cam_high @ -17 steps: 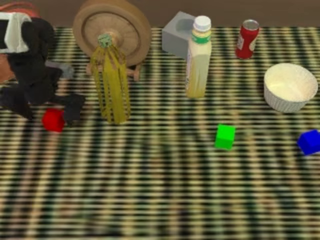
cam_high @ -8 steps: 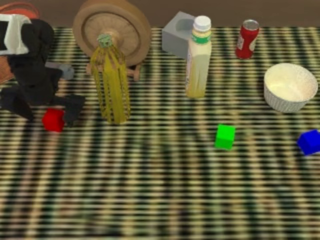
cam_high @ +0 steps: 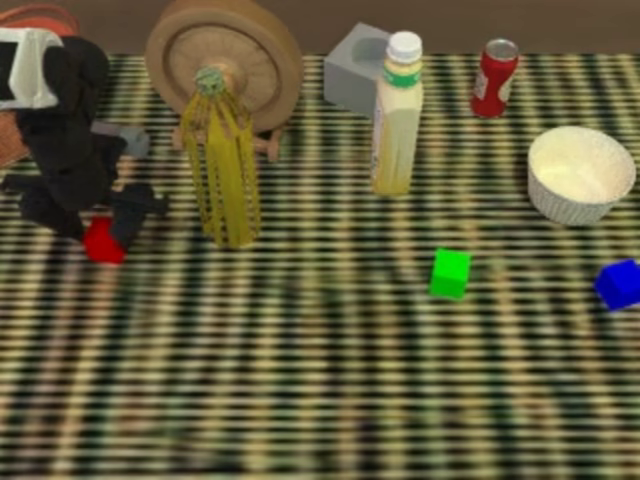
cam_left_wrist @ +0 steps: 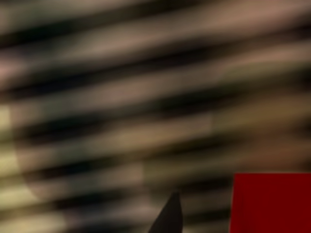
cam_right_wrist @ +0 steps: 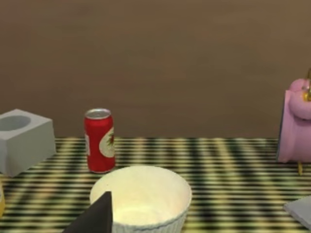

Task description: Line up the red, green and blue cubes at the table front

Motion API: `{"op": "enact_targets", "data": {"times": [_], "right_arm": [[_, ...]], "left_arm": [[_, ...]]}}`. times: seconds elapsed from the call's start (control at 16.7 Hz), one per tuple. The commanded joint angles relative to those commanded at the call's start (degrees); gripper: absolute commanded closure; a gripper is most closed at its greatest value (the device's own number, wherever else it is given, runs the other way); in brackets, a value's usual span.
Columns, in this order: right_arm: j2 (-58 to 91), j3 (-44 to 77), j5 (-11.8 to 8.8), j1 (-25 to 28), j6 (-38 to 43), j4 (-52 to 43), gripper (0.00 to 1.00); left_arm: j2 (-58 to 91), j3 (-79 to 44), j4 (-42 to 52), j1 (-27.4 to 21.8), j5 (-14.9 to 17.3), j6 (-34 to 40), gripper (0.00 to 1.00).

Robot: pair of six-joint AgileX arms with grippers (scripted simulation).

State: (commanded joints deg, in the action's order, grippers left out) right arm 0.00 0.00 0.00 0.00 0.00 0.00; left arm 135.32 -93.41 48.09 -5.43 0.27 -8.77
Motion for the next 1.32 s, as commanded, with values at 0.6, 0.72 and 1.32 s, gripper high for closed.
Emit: {"op": "enact_targets", "data": {"times": [0.6, 0.72, 1.32], "right_arm": [[0.0, 0.0, 0.0, 0.0, 0.0, 0.0, 0.00], [0.0, 0.0, 0.0, 0.0, 0.0, 0.0, 0.00], [0.0, 0.0, 0.0, 0.0, 0.0, 0.0, 0.00]], "left_arm": [[0.0, 0.0, 0.0, 0.0, 0.0, 0.0, 1.00], [-2.3, -0.9, 1.0, 0.1, 0.3, 0.1, 1.00], [-7.5, -8.4, 13.7, 1.2, 0.2, 0.3, 1.00]]}}
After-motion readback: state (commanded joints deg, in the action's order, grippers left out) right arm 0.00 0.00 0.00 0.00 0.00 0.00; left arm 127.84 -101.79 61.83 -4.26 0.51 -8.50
